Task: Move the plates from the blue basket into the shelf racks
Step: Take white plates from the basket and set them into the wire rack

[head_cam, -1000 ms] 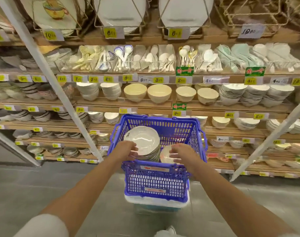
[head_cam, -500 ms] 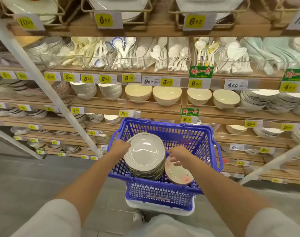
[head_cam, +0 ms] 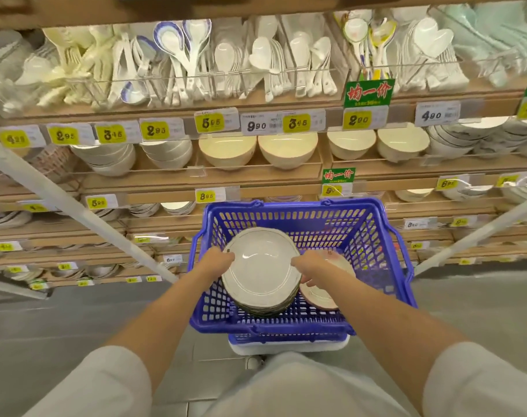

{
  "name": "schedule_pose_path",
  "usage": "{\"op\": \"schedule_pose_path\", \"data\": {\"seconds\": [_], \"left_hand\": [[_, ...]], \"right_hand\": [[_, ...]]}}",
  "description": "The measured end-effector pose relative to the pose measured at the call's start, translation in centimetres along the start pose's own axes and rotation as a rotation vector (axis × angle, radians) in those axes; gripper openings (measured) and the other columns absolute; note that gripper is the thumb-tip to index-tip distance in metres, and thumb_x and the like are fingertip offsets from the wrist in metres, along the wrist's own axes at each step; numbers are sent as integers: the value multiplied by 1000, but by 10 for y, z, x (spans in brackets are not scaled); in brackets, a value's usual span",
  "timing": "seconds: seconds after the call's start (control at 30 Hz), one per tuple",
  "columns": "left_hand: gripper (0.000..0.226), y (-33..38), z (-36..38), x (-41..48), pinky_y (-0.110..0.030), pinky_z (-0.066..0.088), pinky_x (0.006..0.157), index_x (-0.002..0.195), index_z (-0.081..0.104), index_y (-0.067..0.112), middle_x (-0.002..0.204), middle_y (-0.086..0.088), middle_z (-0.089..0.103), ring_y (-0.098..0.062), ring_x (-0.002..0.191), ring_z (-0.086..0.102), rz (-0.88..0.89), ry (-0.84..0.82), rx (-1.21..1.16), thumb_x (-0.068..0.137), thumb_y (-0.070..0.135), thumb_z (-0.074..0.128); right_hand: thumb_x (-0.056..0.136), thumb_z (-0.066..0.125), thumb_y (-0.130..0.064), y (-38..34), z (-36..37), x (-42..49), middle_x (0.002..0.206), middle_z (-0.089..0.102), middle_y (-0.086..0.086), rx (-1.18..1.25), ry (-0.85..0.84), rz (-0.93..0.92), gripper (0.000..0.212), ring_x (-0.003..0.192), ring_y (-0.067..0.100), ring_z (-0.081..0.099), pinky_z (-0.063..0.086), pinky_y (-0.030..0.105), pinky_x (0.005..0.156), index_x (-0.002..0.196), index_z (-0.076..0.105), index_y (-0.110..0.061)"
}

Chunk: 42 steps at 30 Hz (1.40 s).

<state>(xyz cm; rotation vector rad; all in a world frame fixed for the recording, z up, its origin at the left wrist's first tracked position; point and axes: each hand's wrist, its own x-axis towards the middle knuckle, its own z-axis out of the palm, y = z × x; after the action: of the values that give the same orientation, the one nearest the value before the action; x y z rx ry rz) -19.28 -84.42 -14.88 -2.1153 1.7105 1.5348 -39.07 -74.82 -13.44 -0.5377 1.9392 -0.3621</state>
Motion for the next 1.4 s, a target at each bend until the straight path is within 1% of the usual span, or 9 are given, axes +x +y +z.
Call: {"op": "schedule_pose_path", "data": {"seconds": [0.17,0.3,0.5,0.6,0.67,0.87,1.1,1.23,1.4], "left_hand": [[30,3,-4,11,-31,49,68,113,55,4,102,-14,64,-28,88,60,-31,20,-77,89,22,55],[31,3,-3,12,-28,47,56,113,53,4,91,-11,63,-22,73,59,-52,-11,-114,88,23,57],[41,15,-4,7,-36,52,76,124,47,8,104,-11,61,-26,92,60,8,18,-88,88,27,56],[43,26,-10,2,-40,54,83,128,45,14,110,-9,59,-26,98,61,116,-2,-121,89,26,58],[46,35,-15,-3,-34,54,77,132,43,17,115,-7,59,-24,100,62,199,-25,-128,89,23,58],[39,66,-23,-20,-25,51,55,128,46,20,115,-9,60,-21,90,64,298,-96,-271,90,22,57],[59,113,-20,-54,-26,52,59,146,31,23,130,0,50,-19,94,61,428,-30,-283,93,27,56],[49,143,-16,-86,-42,58,80,138,40,25,119,-3,59,-24,97,64,518,-10,-360,92,27,57],[20,181,0,-130,-43,58,72,109,58,21,97,-5,65,-24,84,65,684,24,-350,89,25,54]], "right_hand": [[99,45,-18,-6,0,5,109,56,14,61,17,45,37,98,29,59,48,35,83,133,44,-3],[97,47,-17,-4,-1,8,110,59,15,135,25,89,33,93,27,58,50,40,90,126,48,-3],[93,47,-11,-5,-6,1,96,59,13,360,47,83,40,80,27,62,55,35,57,132,39,-5],[91,51,-13,-9,-14,-3,115,55,15,399,94,59,49,93,31,62,59,42,65,136,34,-9],[90,54,-15,-11,-20,-8,113,55,15,402,129,44,48,92,30,61,59,42,69,134,36,-9],[92,53,-12,-15,-48,-34,97,60,12,421,158,-67,27,77,24,64,50,27,45,119,49,-12],[90,58,-13,-20,-95,-64,98,66,12,493,288,-233,18,86,25,64,51,30,65,108,59,-9],[91,58,-11,-16,-126,-88,92,70,11,634,291,-370,8,74,21,68,57,30,62,92,65,-15],[91,61,-11,4,-170,-124,84,72,9,698,292,-468,11,60,16,69,51,22,46,101,64,-10]]}}
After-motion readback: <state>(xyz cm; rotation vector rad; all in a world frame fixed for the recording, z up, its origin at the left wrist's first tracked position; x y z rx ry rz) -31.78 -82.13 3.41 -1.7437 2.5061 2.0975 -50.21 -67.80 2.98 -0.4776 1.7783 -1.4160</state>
